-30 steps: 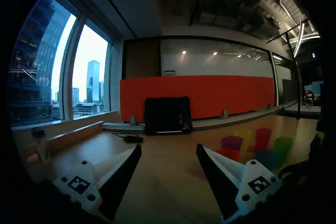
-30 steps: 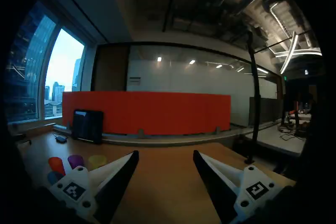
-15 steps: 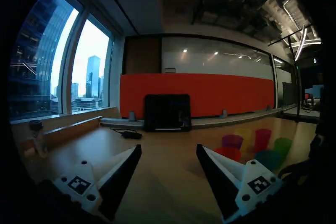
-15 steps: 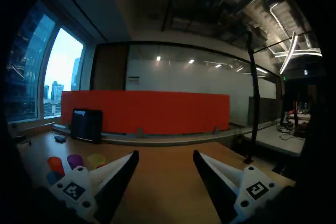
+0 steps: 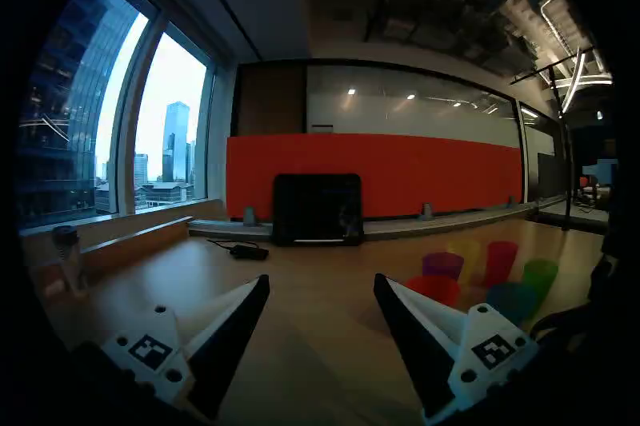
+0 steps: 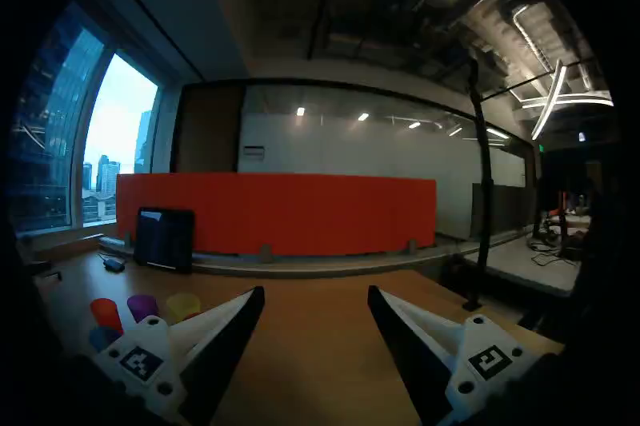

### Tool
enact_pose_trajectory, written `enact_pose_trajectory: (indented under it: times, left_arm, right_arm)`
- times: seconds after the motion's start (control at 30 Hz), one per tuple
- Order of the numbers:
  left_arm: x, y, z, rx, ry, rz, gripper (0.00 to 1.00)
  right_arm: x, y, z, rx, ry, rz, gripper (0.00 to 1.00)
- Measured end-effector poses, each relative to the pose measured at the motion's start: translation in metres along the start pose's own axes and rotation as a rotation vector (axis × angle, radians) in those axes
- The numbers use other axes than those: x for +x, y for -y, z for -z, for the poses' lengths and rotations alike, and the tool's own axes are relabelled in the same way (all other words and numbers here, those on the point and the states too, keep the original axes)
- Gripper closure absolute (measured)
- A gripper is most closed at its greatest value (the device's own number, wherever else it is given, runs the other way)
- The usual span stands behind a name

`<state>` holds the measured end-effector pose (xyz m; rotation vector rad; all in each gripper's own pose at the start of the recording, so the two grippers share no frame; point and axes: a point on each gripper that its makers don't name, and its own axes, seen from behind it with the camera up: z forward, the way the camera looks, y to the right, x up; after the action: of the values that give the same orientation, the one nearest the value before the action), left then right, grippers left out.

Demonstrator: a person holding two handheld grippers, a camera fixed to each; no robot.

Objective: Pour water

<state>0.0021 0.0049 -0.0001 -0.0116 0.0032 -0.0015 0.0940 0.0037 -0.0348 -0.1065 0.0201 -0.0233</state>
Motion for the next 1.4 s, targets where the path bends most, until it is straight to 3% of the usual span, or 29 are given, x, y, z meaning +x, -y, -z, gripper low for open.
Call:
enact_pose_trajectory:
  times: [0.47,0.87,1.4]
  left_arm:
    - [0.0,0.0,-0.001,-0.007,0.003,-0.001,0.03]
    - [0.0,0.0,-0.001,-0.007,0.003,-0.001,0.03]
    - [-0.001,0.001,-0.001,-0.007,0.003,-0.001,0.03]
  right_arm:
    - [-0.001,0.003,-0.005,0.023,-0.009,0.024,0.0]
    - [-0.011,0.015,-0.017,0.087,-0.027,0.033,0.0]
    - [-0.044,0.025,-0.027,0.133,-0.043,-0.021,0.0]
